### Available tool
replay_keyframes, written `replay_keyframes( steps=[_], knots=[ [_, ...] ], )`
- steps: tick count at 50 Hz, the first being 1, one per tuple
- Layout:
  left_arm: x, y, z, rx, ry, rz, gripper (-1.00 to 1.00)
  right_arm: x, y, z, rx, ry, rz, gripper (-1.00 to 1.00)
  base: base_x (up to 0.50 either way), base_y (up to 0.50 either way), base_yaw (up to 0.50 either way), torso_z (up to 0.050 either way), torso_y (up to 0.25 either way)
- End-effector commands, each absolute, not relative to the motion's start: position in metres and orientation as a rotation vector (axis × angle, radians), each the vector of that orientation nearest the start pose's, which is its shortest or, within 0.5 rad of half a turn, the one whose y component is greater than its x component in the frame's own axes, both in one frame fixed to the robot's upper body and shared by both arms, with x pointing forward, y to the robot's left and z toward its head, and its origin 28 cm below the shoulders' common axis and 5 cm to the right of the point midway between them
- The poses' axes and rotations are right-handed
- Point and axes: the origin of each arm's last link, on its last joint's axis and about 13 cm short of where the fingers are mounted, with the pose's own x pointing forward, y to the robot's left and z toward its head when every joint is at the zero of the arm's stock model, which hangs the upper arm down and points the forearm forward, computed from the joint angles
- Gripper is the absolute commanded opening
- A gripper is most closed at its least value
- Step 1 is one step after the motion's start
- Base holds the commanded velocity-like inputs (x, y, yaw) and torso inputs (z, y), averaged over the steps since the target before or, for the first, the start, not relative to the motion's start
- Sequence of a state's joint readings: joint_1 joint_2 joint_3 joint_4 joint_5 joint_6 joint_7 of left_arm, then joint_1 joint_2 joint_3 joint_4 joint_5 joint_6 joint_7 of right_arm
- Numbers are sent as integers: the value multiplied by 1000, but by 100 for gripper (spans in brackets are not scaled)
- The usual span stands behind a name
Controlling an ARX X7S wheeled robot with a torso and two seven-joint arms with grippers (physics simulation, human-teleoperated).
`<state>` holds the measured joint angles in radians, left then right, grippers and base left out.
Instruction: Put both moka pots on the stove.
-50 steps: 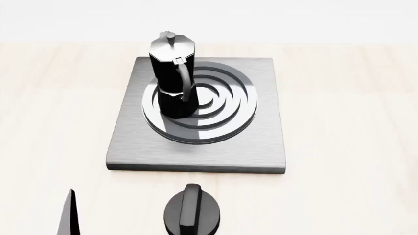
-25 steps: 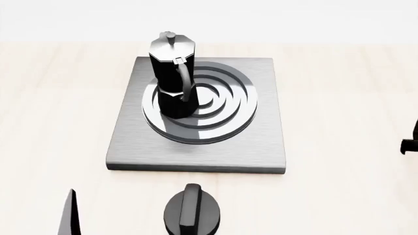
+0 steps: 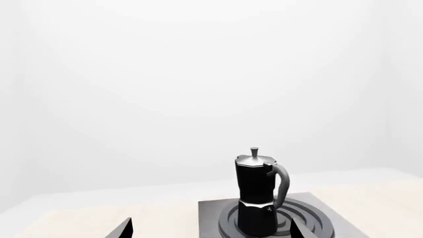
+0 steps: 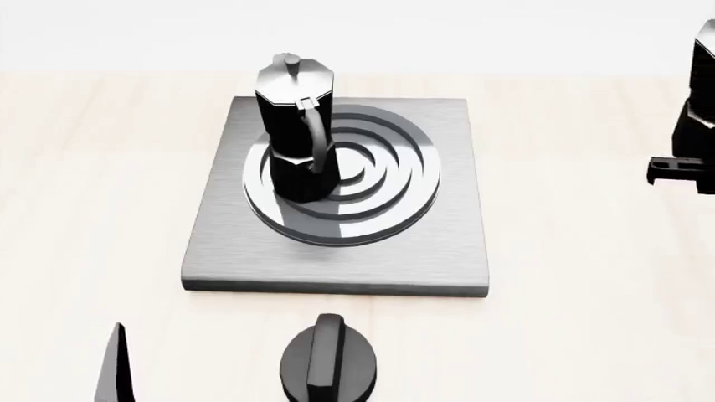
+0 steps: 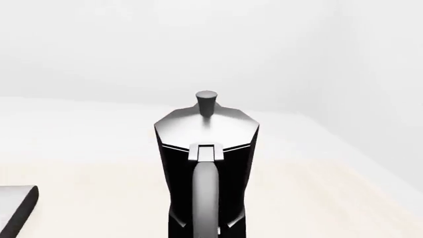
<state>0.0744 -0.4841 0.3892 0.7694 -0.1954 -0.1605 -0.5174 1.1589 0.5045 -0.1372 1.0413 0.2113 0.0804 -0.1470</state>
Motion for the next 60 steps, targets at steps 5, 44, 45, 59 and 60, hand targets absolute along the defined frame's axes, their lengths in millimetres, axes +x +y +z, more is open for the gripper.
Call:
replay_keyframes(
  steps=[5, 44, 45, 59, 60],
  knots=[
    [155, 197, 126, 47, -384, -76, 100, 381, -273, 215, -159, -116, 16, -100, 0, 0, 0, 0, 0],
    [153, 200, 128, 39, -394, -62, 100, 420, -220, 218, -166, -149, 320, -100, 0, 0, 0, 0, 1],
    [154, 200, 128, 39, -394, -61, 100, 420, -218, 218, -165, -150, 324, -100, 0, 0, 0, 0, 0],
    [154, 200, 128, 41, -393, -62, 100, 426, -194, 208, -76, -212, 340, -100, 0, 0, 0, 0, 1],
    [154, 200, 128, 41, -393, -62, 100, 427, -192, 206, -67, -217, 345, -100, 0, 0, 0, 0, 0]
  ],
)
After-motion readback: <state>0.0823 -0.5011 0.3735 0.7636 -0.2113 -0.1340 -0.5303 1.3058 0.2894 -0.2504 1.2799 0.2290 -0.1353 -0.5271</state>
